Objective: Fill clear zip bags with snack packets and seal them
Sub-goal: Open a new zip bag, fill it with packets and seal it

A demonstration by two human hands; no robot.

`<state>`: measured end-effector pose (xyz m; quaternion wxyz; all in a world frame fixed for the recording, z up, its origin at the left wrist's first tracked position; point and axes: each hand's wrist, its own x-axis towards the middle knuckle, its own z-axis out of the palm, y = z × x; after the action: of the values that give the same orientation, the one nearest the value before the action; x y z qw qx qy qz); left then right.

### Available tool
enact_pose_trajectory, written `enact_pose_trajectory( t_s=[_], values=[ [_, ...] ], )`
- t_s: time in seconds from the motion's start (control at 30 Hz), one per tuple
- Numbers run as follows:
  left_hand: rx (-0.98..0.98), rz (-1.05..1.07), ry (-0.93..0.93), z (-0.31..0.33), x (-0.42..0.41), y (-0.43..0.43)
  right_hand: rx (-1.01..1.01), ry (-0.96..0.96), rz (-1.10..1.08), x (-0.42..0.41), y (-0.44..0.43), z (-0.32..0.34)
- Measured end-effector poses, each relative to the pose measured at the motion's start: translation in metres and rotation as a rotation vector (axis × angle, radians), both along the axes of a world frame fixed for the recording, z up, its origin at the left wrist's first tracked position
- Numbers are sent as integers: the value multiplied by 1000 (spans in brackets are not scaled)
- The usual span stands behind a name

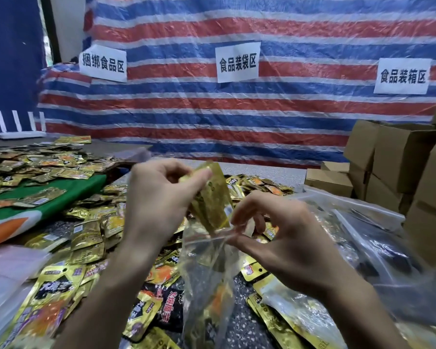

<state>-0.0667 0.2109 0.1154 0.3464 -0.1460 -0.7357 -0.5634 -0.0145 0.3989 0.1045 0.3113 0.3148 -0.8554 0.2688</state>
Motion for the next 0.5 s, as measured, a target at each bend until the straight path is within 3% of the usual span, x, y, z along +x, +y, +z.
enact_pose_trajectory(
  t_s=[0.2,0.37,0.5],
  values=[
    [-259,-90,-119,-9,3,17,-29,4,-35,-5,-1,-3],
    [-496,-49,-50,-3,7,3,-29,24,47,-6,7,1],
    [-481,-150,-19,-1,14,7,-19,68,53,-6,11,3]
  ],
)
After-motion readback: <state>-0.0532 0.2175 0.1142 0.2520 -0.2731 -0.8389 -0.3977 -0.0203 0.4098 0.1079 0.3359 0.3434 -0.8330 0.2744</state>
